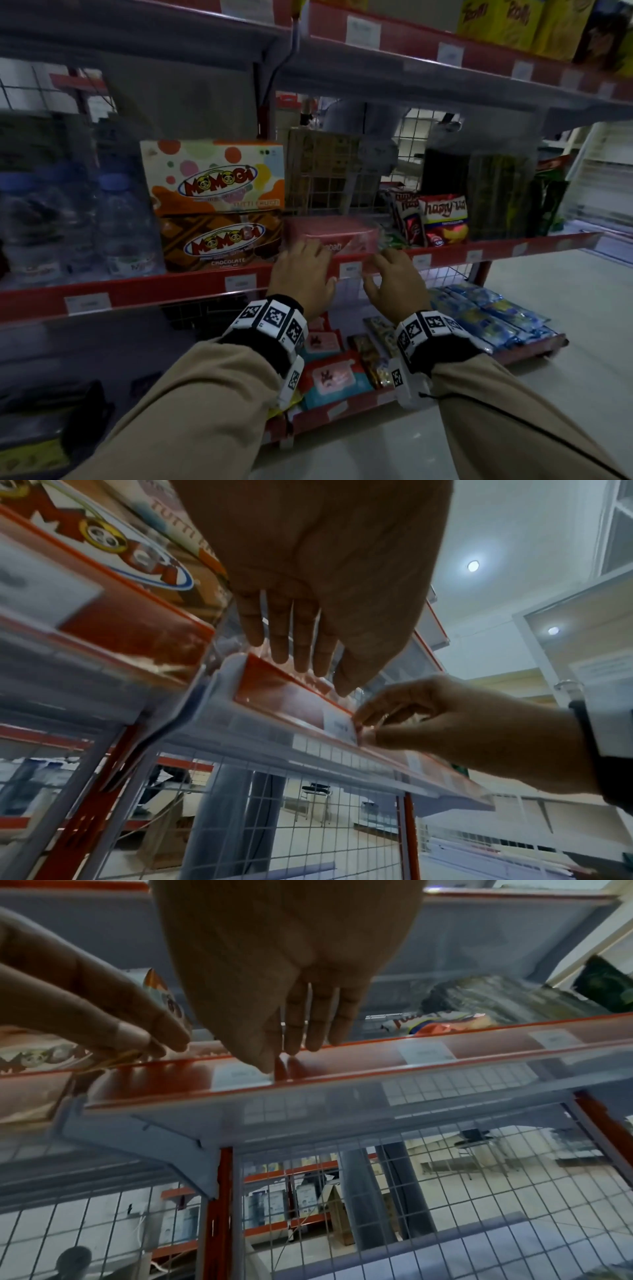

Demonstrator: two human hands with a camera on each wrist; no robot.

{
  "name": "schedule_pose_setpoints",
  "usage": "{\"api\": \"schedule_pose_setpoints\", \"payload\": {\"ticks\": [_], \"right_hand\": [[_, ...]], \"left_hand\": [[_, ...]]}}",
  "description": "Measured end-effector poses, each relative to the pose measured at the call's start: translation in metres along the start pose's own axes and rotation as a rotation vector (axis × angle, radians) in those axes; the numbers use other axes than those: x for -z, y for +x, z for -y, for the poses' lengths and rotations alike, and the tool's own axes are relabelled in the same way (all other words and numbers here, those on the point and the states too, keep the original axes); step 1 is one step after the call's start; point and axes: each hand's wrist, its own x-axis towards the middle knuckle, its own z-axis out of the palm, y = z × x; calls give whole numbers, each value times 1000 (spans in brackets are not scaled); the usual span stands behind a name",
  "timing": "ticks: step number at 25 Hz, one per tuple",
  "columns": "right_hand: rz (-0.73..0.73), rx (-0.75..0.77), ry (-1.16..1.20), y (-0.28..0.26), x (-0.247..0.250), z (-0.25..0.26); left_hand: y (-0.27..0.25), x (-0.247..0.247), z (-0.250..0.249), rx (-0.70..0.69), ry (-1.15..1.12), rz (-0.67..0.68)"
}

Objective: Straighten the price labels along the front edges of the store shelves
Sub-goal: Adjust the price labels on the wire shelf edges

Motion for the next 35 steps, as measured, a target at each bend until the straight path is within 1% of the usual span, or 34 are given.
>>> {"api": "schedule_pose_setpoints", "payload": {"ticks": [3, 6, 9, 11, 13, 16, 19, 22, 24, 28, 31, 35], "right_hand": [[-95, 151, -18, 4, -12, -19], [-135, 225, -3, 8, -18, -33], [-128, 263, 15, 14, -19, -39], [-97, 259, 33, 20, -17, -45], [-47, 250, 56, 27, -15, -48], [-4, 284, 102, 33, -14, -50], [-32, 332, 183, 32, -15, -54], [-50, 429, 311, 31, -18, -52], [-46, 463, 344, 31, -19, -48], [-14, 425, 335, 30, -19, -44], [71, 385, 277, 33, -16, -40], [156, 361, 281, 40, -8, -38]], "left_hand": [[8, -24, -18, 44, 87, -37], [15, -37, -30, 132, 135, -125], [20, -43, -33, 177, 171, -169], [20, -45, -40, 200, 176, -192], [16, -45, -46, 200, 168, -214], [11, -43, -56, 182, 179, -254], [9, -39, -64, 183, 188, -256], [8, -37, -70, 225, 207, -227], [8, -37, -72, 254, 200, -206], [7, -36, -75, 285, 202, -185], [8, -35, -74, 281, 198, -160], [7, -35, -68, 257, 170, -161]]}}
